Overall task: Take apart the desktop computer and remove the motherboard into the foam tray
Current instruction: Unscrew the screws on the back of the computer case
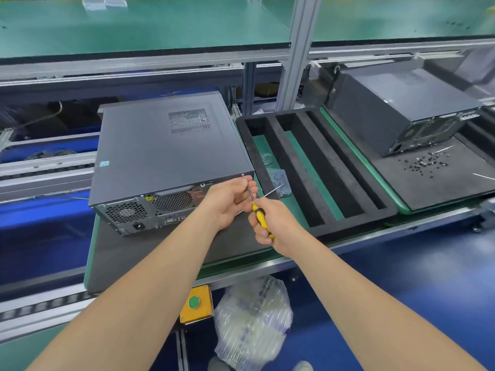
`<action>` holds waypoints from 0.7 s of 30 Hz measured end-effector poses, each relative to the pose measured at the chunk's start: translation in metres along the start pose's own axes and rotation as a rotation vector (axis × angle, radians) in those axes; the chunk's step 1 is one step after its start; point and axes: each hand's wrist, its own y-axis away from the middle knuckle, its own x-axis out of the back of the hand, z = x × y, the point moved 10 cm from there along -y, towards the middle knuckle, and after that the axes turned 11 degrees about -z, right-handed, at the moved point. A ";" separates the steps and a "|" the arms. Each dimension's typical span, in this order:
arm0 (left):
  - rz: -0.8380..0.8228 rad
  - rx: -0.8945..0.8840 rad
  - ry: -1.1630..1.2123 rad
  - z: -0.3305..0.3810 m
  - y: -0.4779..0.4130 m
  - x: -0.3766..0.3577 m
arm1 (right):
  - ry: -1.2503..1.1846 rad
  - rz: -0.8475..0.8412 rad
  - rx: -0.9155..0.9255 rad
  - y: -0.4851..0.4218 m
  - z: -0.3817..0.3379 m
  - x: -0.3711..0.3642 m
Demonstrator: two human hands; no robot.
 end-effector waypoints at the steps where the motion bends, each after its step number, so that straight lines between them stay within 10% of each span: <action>1: 0.013 -0.002 -0.006 -0.001 -0.001 0.001 | 0.002 0.000 -0.001 0.001 0.000 0.001; 12: 0.075 -0.038 0.046 -0.005 -0.004 0.009 | -0.136 -0.139 0.011 0.004 -0.005 -0.011; 21: 0.052 -0.024 0.087 -0.004 -0.002 0.003 | 0.950 0.378 0.262 0.019 -0.052 0.003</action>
